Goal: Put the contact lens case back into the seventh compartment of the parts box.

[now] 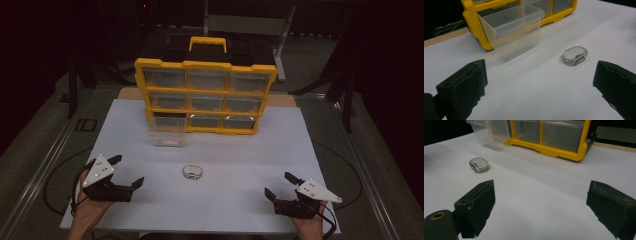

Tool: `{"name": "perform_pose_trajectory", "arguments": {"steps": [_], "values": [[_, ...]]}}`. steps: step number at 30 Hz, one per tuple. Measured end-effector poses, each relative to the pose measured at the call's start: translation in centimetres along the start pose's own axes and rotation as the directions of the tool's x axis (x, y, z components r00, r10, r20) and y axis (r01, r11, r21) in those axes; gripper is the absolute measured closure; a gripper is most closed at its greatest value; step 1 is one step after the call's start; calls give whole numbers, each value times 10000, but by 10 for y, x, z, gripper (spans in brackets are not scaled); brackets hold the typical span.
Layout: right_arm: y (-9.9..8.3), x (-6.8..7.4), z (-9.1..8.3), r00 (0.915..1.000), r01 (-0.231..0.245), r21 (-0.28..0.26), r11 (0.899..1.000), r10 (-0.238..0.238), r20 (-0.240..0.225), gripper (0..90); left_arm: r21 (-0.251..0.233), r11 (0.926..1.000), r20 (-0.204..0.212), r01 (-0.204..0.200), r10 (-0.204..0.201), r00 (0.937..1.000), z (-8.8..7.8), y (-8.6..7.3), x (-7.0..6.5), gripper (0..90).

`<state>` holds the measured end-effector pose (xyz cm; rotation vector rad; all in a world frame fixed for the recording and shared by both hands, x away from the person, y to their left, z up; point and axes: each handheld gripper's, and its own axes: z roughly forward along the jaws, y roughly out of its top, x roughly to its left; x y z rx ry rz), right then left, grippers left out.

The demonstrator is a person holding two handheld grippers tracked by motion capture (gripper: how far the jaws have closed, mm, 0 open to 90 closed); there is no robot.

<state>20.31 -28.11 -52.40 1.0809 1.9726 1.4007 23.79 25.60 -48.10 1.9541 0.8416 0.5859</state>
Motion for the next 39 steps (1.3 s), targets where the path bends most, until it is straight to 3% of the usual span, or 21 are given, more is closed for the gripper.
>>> {"name": "perform_pose_trajectory", "arguments": {"steps": [10,21,39], "values": [[0,0,0,10000,-18,13,10000,18,-19,84,160,9995,267,-271,267,9993,11,10,-4,3],[0,0,0,10000,-37,40,10000,38,-36,84,654,9949,740,-770,722,9946,30,21,-10,3],[0,-1,0,10000,-36,58,10000,36,-67,83,1305,9788,1387,-1577,1395,9805,57,36,-20,3]]}}
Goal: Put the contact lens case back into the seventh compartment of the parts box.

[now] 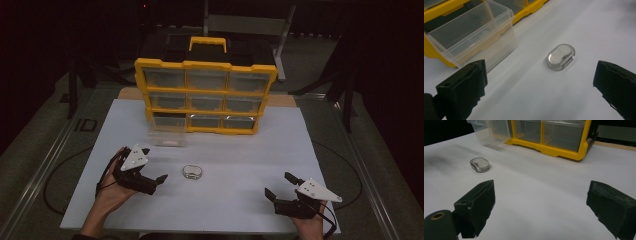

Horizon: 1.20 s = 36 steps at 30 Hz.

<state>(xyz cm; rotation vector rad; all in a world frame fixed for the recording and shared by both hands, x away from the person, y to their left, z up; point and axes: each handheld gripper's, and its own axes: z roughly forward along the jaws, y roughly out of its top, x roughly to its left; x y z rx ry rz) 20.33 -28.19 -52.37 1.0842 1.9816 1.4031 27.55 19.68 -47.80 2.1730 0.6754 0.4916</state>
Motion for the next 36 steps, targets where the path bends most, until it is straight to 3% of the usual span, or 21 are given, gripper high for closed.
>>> {"name": "perform_pose_trajectory", "arguments": {"steps": [16,26,36], "values": [[0,0,0,10000,2,-9,10000,-2,-39,84,492,9975,401,-505,486,9980,18,14,-3,2],[0,0,0,10000,-25,-27,10000,24,-61,84,846,9949,728,-548,487,9962,29,19,-3,2],[0,0,0,10000,-27,-24,10000,27,-80,83,1329,9863,1047,-976,839,9910,45,28,-4,2]]}}
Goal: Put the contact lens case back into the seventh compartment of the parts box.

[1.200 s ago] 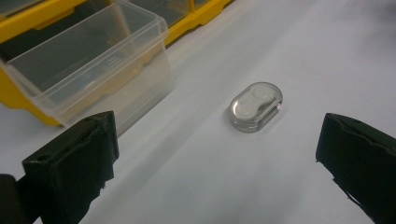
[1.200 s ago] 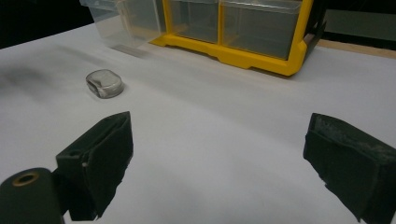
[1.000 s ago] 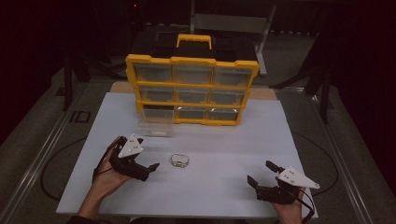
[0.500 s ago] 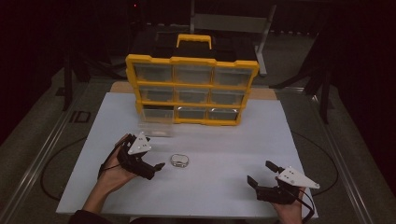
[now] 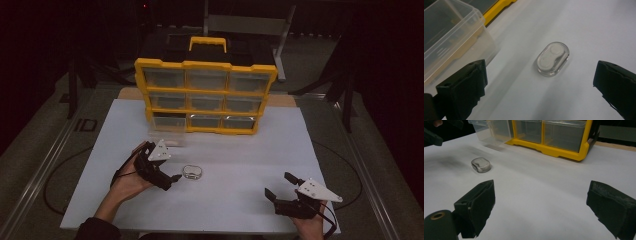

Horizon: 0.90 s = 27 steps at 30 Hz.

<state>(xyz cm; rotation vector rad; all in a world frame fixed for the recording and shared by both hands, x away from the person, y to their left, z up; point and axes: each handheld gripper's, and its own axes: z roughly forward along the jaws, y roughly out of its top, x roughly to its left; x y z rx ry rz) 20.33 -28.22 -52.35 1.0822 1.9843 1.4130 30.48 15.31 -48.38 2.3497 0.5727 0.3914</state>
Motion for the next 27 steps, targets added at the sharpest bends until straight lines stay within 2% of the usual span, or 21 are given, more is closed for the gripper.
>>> {"name": "perform_pose_trajectory", "arguments": {"steps": [14,27], "values": [[0,-1,0,10000,-10,6,10000,10,-17,83,721,9969,351,-321,296,9989,22,11,3,2],[0,0,0,10000,-17,18,10000,17,-15,83,1043,9932,653,-526,460,9968,35,17,6,2]]}}
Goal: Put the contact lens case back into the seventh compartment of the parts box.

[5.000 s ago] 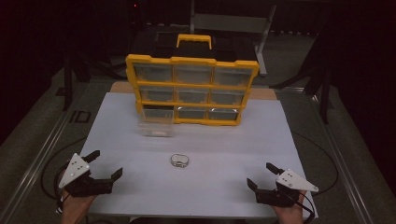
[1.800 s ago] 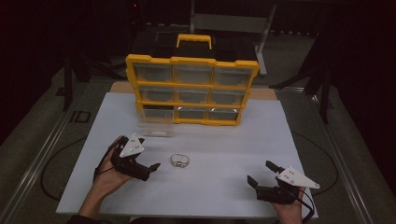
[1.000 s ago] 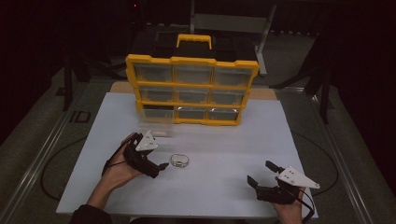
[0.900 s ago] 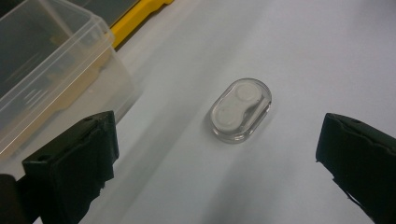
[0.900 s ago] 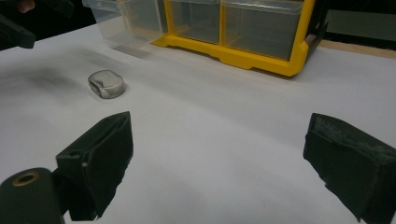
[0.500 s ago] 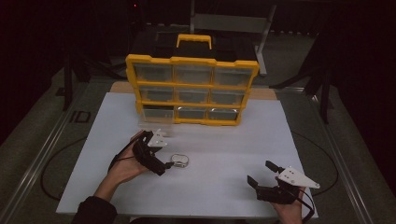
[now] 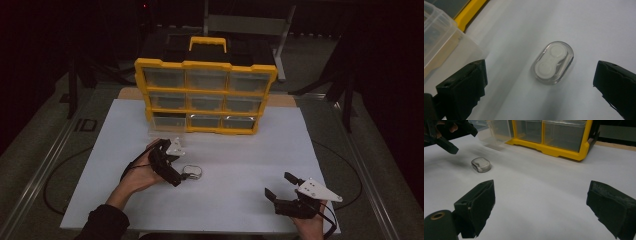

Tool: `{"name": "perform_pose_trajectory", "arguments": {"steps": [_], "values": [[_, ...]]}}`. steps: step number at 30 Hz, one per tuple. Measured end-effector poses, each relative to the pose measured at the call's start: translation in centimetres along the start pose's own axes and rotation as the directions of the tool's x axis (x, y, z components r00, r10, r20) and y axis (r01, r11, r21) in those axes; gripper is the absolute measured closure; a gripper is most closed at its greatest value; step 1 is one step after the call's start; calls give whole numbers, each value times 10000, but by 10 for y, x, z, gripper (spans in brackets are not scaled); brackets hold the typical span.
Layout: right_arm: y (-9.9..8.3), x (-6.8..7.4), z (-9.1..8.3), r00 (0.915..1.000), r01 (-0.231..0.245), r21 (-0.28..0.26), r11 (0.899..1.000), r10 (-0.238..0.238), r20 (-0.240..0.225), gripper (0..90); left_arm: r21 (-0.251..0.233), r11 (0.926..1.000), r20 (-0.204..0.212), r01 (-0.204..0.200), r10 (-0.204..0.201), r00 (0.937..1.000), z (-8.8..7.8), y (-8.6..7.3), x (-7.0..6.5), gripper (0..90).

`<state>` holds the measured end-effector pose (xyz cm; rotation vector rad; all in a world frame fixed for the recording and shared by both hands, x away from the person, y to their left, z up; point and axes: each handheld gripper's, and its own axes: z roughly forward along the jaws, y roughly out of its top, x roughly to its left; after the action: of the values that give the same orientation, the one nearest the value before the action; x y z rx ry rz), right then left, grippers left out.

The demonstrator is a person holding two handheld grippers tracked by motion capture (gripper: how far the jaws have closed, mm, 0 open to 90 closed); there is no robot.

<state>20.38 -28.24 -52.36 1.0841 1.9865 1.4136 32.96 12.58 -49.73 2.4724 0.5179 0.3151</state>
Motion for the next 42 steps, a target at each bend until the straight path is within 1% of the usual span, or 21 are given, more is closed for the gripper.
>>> {"name": "perform_pose_trajectory", "arguments": {"steps": [5,13,22,24,26,30,34,35,36,38,40,41,42], "values": [[0,-1,0,10000,14,-7,10000,-14,-6,84,137,9999,96,-59,58,9999,5,2,2,3],[0,0,0,10000,-9,14,10000,9,-9,84,306,9994,232,-181,173,9996,14,9,2,2],[0,-1,0,10000,-11,2,10000,11,-28,83,504,9984,492,-259,234,9985,26,13,3,3],[0,-1,0,10000,-8,2,10000,8,-33,84,599,9978,505,-286,256,9984,29,13,3,3],[0,-1,0,10000,-10,10,10000,10,-46,83,713,9967,496,-396,361,9981,32,15,2,3],[0,0,0,10000,-28,17,10000,28,-59,83,969,9939,591,-520,464,9972,39,17,1,3],[0,-1,0,10000,-15,30,10000,15,-68,84,1216,9911,813,-546,449,9957,45,19,0,4],[0,-1,0,10000,-15,30,10000,15,-68,84,1216,9911,813,-546,449,9957,45,19,0,10],[0,-1,1,10000,-16,34,10000,17,-74,84,1305,9894,860,-641,531,9949,48,19,0,10],[0,-1,1,10000,-37,35,10000,37,-77,84,1349,9891,987,-583,451,9941,50,19,-1,48],[0,-1,1,9999,-45,48,10000,45,-89,84,1463,9871,1005,-647,503,9937,53,19,-1,85],[0,-1,1,9999,-43,52,10000,43,-93,84,1550,9855,1009,-690,537,9934,55,19,-2,115],[0,-1,1,9999,-43,52,10000,43,-93,84,1550,9855,1009,-690,537,9934,55,19,-2,153]]}}
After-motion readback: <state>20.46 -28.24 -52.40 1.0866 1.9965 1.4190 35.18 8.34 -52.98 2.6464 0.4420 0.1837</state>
